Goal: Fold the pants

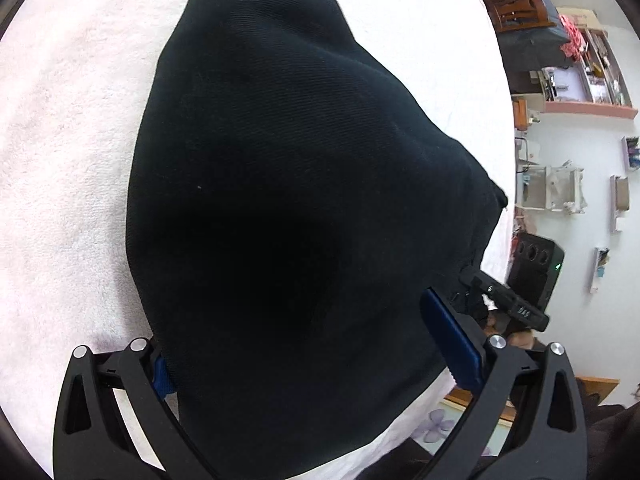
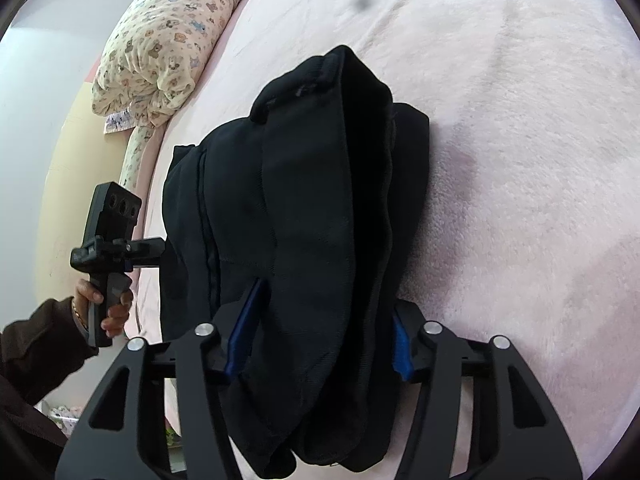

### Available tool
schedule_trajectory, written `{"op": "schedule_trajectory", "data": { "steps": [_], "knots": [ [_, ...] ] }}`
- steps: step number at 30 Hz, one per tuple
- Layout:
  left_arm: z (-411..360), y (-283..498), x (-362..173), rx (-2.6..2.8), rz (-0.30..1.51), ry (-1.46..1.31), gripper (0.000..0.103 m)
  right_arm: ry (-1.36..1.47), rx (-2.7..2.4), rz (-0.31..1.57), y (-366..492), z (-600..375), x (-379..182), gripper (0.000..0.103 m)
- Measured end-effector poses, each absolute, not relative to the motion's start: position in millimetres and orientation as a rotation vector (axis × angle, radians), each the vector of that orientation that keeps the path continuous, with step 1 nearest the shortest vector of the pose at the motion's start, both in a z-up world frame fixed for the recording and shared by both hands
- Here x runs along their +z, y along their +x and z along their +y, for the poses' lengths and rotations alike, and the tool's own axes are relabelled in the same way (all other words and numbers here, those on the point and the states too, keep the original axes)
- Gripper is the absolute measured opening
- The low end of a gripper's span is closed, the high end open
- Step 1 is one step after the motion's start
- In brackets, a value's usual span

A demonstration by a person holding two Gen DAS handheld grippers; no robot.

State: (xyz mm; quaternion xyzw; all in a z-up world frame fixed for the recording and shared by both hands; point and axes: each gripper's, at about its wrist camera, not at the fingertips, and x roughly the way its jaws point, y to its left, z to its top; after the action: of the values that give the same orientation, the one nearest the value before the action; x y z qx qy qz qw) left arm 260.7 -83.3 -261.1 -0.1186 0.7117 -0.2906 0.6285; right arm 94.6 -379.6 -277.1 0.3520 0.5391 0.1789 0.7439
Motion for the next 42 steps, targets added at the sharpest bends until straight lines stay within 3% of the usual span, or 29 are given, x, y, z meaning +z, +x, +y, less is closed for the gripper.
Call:
{"op": "schedule_trajectory", "data": {
  "steps": [6, 11, 16, 28, 42],
  "knots": [
    [-72.8, 255.9, -255.2, -0.59, 1.595, -0.229, 0.061, 0.813, 0.388, 1.153, 93.7, -381.6, -274.8, 0.04],
    [-73.2, 252.1, -250.6, -0.575, 1.551, -0.219, 0.047, 0.826, 0.391, 1.128, 94.3, -380.1, -271.5, 0.035],
    [-71.3, 247.8, -240.9, -0.568, 1.488, -0.228, 0.027, 0.792, 0.401, 1.097, 95.7, -373.5, -258.3, 0.033],
    [-79.1, 244.7, -208.1, -0.632, 1.373, -0.247, 0.012, 0.796, 0.45, 1.026, 99.8, -371.7, -230.9, 0.03],
    [-79.6, 272.6, -184.6, -0.671, 1.266, -0.316, 0.01, 0.807, 0.448, 0.903, 128.7, -392.4, -192.6, 0.029]
  ]
}}
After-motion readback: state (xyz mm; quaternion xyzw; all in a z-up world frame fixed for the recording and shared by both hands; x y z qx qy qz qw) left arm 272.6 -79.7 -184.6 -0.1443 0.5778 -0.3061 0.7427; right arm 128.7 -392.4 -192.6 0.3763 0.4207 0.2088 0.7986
